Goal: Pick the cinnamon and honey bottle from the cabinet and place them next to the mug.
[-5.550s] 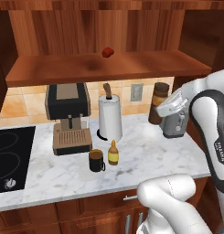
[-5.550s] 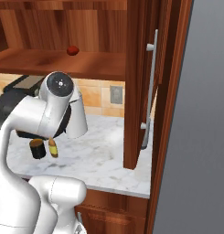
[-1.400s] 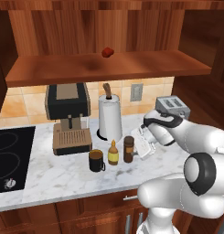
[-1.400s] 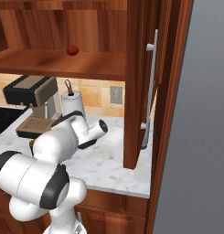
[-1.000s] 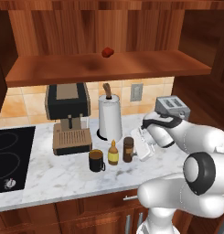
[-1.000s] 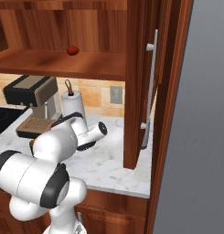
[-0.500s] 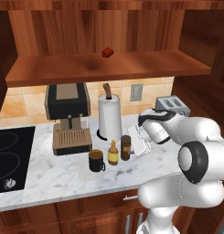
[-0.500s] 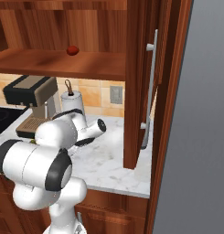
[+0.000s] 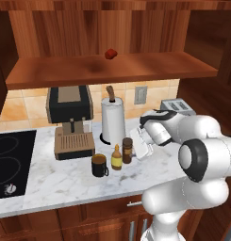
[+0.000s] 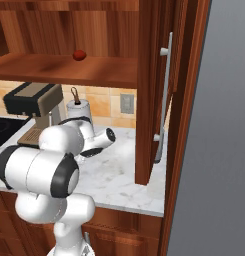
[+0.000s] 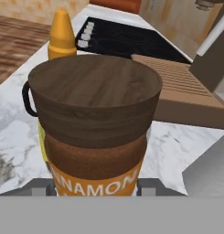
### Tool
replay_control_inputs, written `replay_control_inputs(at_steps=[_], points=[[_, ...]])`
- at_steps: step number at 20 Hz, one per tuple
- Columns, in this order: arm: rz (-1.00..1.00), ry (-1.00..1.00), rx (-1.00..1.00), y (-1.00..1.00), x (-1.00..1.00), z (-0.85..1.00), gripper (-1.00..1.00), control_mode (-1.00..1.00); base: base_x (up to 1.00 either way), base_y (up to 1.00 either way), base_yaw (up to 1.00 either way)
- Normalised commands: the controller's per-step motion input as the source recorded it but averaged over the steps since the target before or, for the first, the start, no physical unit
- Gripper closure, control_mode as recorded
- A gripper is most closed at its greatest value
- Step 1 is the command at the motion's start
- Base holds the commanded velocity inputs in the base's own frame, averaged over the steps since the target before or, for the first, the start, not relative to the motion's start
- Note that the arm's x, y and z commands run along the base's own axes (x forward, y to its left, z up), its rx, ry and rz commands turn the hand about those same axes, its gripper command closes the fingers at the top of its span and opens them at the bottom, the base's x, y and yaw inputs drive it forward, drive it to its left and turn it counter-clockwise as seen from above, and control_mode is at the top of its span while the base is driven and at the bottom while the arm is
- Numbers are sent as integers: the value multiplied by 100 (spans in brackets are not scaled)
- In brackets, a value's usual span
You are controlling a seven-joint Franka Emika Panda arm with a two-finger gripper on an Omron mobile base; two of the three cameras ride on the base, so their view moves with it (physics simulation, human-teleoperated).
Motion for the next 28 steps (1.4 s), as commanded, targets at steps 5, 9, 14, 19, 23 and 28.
replay_control_inputs(at_steps=[5,9,14,19,23,28], points=[[0,0,5,0,-3,-1,100,-100,0,0,0],[0,0,0,0,-9,0,100,-100,0,0,0],[0,0,0,-1,-16,0,100,-100,0,0,0],[0,-1,0,0,-15,0,100,-100,0,0,0],[0,0,0,0,0,0,100,-100,0,0,0],[0,0,0,0,0,0,-100,-100,0,0,0]])
